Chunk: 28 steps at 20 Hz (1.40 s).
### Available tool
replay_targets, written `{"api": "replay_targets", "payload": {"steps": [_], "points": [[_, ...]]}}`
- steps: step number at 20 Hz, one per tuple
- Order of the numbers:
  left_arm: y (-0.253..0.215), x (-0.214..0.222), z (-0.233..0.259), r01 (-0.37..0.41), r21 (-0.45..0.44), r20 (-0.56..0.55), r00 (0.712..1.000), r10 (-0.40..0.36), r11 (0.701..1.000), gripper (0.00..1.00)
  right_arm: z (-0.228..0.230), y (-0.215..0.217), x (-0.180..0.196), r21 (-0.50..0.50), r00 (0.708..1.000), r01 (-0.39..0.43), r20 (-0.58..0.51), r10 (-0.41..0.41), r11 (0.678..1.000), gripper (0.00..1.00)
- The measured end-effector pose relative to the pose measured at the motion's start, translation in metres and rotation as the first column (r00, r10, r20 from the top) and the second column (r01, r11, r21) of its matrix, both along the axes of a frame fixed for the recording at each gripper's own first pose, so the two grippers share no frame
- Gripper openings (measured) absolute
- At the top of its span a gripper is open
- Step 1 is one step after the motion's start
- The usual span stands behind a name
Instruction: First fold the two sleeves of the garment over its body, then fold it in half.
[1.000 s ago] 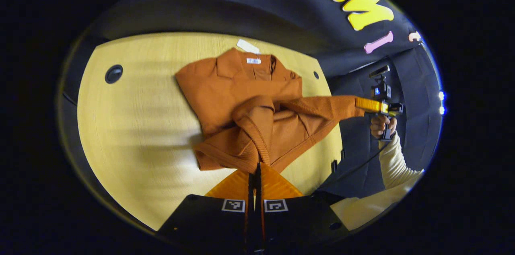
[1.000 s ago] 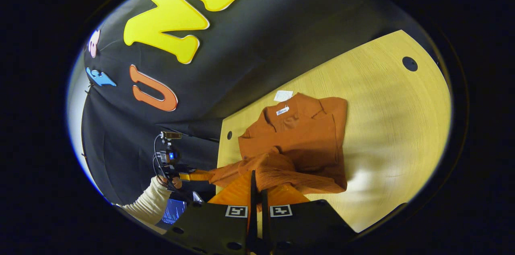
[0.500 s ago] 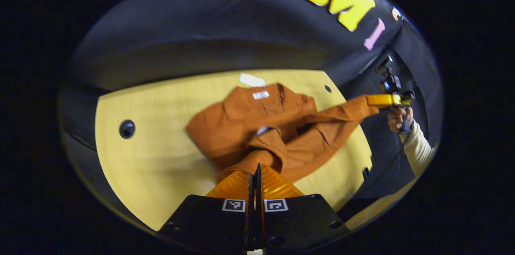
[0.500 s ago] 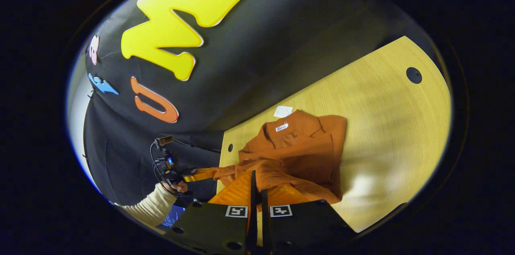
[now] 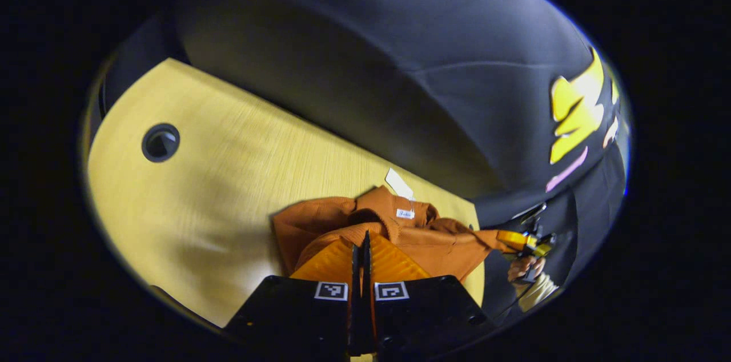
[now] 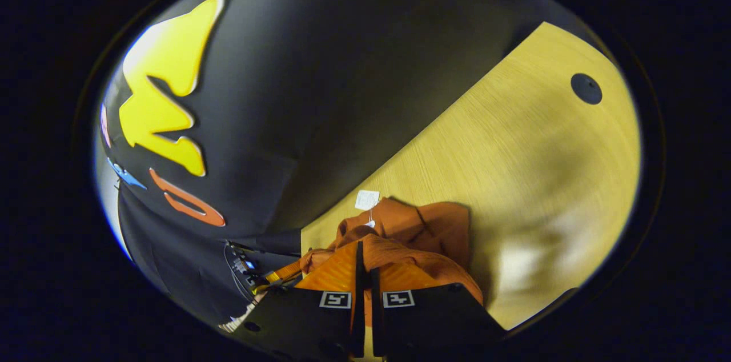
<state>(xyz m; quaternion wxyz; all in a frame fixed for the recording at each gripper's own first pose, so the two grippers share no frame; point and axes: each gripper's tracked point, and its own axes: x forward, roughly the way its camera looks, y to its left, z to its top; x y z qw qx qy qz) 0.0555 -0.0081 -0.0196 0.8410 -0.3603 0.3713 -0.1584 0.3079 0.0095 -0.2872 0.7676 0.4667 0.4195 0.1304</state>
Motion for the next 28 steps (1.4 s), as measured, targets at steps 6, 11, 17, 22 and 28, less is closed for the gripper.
{"api": "replay_targets", "payload": {"steps": [6, 11, 17, 22, 28], "points": [[0.105, -0.015, 0.04, -0.316, -0.321, -0.132, 0.948, 0.288, 0.893, 0.03, -0.036, -0.002, 0.023, 0.17, 0.973, 0.224, -0.094, -0.21, 0.96, 0.06], [0.14, -0.015, 0.054, -0.454, -0.367, -0.113, 0.888, 0.446, 0.812, 0.03, -0.055, -0.002, 0.028, 0.182, 0.941, 0.332, -0.132, -0.312, 0.925, 0.05], [0.132, -0.014, 0.053, -0.578, -0.426, -0.173, 0.807, 0.564, 0.696, 0.06, -0.055, 0.0, 0.028, 0.214, 0.926, 0.374, -0.146, -0.349, 0.903, 0.08], [0.145, -0.008, 0.085, -0.591, -0.561, -0.173, 0.768, 0.617, 0.579, 0.62, -0.019, -0.011, 0.032, 0.267, 0.922, 0.386, -0.091, -0.375, 0.883, 0.66], [0.151, -0.028, 0.123, -0.542, -0.292, 0.033, 0.818, 0.575, 0.788, 0.98, 0.019, -0.039, 0.027, -0.088, 0.931, 0.357, 0.119, -0.346, 0.93, 0.91]]}}
